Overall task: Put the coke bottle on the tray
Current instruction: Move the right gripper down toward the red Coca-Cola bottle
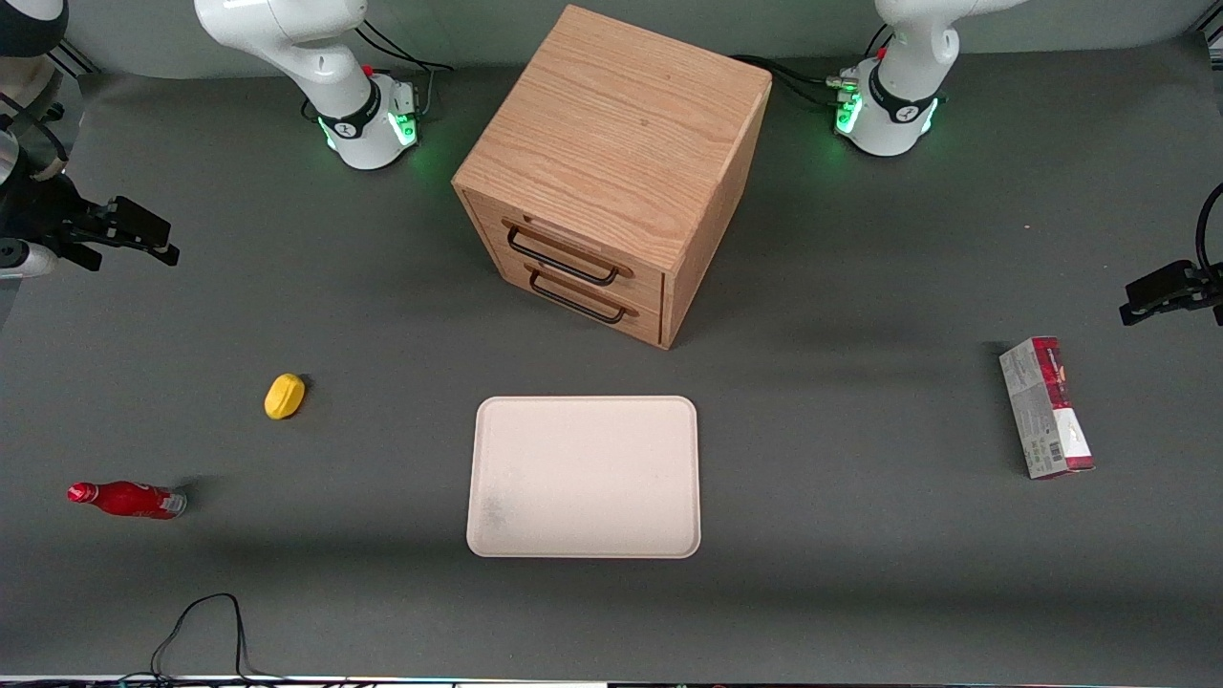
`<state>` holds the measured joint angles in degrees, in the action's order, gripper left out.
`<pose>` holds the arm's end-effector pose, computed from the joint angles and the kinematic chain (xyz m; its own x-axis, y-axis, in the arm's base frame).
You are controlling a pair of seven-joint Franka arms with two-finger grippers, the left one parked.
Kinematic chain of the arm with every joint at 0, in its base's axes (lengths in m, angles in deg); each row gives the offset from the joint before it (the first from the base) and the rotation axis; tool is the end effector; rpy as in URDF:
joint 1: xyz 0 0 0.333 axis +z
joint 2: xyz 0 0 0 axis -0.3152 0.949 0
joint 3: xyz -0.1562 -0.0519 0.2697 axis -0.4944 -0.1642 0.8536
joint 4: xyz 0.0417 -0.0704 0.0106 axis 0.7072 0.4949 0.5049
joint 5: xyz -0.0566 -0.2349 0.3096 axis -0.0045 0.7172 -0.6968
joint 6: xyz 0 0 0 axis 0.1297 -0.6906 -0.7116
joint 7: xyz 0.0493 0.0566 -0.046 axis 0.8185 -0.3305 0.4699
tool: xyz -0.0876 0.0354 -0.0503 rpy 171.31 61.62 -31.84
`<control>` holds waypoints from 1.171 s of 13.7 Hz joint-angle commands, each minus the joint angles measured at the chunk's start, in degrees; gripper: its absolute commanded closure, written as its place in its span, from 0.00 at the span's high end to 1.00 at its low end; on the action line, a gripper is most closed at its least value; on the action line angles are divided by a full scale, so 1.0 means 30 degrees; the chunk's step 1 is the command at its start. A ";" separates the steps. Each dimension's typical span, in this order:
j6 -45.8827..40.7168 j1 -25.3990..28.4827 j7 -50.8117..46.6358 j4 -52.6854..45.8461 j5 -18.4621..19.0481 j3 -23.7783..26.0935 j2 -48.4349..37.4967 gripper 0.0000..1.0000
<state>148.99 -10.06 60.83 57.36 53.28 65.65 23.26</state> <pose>0.5132 -0.0229 0.6045 0.9999 0.0151 -0.0078 0.0150 -0.9998 -0.0109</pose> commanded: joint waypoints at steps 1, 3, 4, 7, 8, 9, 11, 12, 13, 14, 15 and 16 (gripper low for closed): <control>0.0145 0.0157 -0.0521 0.0099 0.0488 -0.0013 -0.0042 1.00; 0.0145 0.0099 -0.0521 0.0070 0.0430 -0.0013 0.0046 1.00; 0.0145 0.0099 -0.0492 0.0070 0.0372 -0.0013 0.0046 1.00; 0.0145 -0.0047 -0.0608 -0.0394 0.0400 -0.0042 0.0861 1.00; 0.0145 -0.0193 -0.0522 -0.1501 0.0400 -0.0217 0.1910 1.00; 0.0145 -0.0803 -0.0376 -0.2788 0.0429 -0.0247 0.3371 1.00; 0.0145 -0.1946 -0.0084 -0.5629 0.0488 -0.0248 0.6476 1.00; 0.0319 -0.2532 0.0237 -0.6774 0.0546 -0.0248 0.7941 1.00; 0.0437 -0.3176 0.0704 -0.8178 0.0547 -0.0248 0.9580 1.00; 0.0554 -0.3937 0.1289 -0.9845 0.0460 -0.0248 1.1250 1.00; 0.0613 -0.4582 0.2020 -1.1428 0.0372 -0.0248 1.2804 1.00; 0.0991 -0.5024 0.2897 -1.2662 0.0371 -0.0306 1.4240 1.00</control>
<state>153.48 -22.22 64.93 33.21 53.98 64.81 54.38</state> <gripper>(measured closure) 0.000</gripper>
